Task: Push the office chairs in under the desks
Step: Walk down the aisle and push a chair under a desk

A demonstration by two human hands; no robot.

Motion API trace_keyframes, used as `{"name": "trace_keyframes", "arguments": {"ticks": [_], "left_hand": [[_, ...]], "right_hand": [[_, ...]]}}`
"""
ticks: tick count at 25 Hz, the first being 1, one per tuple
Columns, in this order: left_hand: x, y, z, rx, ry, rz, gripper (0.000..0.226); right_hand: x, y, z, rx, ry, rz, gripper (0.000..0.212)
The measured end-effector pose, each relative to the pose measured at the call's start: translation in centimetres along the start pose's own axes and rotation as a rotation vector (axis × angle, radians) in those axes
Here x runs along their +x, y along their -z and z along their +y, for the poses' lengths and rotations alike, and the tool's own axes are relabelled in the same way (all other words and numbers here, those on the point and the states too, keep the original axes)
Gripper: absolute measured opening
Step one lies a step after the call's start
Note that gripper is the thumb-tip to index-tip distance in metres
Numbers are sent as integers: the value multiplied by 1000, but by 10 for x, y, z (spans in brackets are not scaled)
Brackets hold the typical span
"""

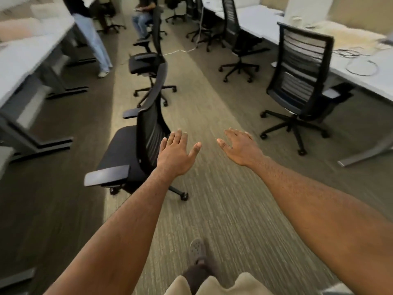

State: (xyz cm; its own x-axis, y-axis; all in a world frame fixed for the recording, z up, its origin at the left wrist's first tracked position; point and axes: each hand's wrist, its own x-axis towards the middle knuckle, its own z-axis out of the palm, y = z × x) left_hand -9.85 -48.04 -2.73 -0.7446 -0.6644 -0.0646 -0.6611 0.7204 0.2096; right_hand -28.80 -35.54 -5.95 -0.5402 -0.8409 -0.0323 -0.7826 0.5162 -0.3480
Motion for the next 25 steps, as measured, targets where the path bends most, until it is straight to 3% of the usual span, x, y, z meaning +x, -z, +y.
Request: {"name": "trace_keyframes", "arguments": {"ticks": [7, 12, 18, 25], "left_hand": [[123, -17, 38, 31, -147, -54, 80], [232, 14, 29, 93, -131, 81, 80], [310, 57, -33, 246, 109, 211, 78], [316, 48, -106, 233, 428, 159, 79]], "right_hand": [[80, 19, 62, -29, -81, 52, 70], [185, 36, 72, -80, -45, 42, 69], [309, 40, 33, -141, 195, 26, 71], [433, 17, -53, -191, 633, -23, 78]]}}
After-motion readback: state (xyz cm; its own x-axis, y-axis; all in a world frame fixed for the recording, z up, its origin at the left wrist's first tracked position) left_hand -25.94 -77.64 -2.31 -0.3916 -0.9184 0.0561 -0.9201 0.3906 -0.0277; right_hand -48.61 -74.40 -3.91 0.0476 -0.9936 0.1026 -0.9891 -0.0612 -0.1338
